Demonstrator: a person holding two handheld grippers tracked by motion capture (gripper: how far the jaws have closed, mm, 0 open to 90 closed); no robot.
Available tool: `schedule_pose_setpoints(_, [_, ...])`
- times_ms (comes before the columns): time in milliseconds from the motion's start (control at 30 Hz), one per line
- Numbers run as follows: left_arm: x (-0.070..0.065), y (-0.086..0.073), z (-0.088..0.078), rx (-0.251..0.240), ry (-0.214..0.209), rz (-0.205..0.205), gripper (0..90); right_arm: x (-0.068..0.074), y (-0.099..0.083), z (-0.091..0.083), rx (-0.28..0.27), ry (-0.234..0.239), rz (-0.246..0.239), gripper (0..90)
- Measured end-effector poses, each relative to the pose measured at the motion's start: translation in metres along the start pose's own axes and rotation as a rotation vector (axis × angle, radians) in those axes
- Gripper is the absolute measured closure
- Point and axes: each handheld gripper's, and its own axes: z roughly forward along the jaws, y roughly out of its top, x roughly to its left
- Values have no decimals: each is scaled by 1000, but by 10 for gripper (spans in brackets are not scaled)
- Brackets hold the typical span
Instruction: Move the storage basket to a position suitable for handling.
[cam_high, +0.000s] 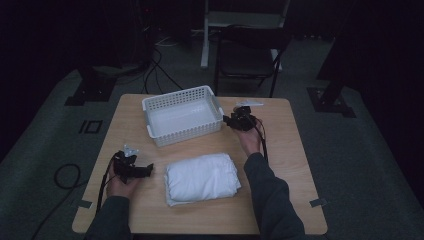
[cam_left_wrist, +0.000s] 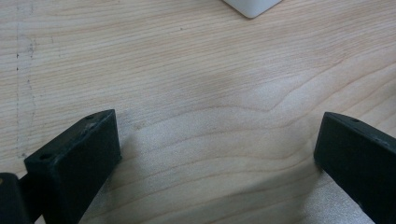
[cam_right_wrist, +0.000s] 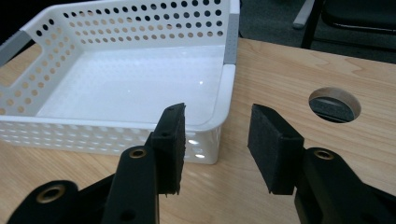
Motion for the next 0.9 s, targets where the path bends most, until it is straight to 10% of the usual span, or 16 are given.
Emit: schedule_pose_setpoints(900, [0,0,0,0,0,0,2,-5,18,53,106,-38,44,758])
